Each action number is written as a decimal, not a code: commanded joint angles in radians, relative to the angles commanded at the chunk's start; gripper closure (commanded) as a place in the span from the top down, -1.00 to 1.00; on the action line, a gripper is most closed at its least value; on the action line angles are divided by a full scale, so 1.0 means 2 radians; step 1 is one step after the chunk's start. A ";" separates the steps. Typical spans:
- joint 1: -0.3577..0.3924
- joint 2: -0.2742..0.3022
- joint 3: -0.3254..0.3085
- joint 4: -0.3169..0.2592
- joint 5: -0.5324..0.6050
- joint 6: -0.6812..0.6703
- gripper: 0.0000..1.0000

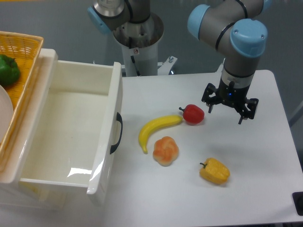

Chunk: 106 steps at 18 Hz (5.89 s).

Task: Pick up the round bread
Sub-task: 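Move the gripper down beside the red pepper toward the bread roll, then lower the open gripper over the orange round bread roll, then close the gripper on the bread roll, then lift the bread roll and carry it over the white drawer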

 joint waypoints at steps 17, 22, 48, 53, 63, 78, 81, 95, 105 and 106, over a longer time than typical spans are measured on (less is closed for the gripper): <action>-0.018 -0.013 -0.031 0.002 -0.006 -0.087 1.00; -0.032 -0.038 -0.034 0.002 -0.051 -0.089 1.00; -0.104 -0.130 -0.035 0.037 -0.051 -0.097 1.00; -0.104 -0.133 -0.035 0.037 -0.050 -0.102 0.89; -0.104 -0.135 -0.035 0.037 -0.048 -0.120 -0.40; -0.090 -0.108 0.015 0.016 -0.048 -0.137 -1.00; -0.080 -0.091 0.024 0.009 -0.051 -0.134 -1.00; -0.080 -0.045 0.048 -0.034 -0.051 -0.095 -1.00; -0.078 0.017 0.046 -0.080 -0.055 -0.123 -1.00; -0.078 0.023 0.046 -0.081 -0.062 -0.133 -1.00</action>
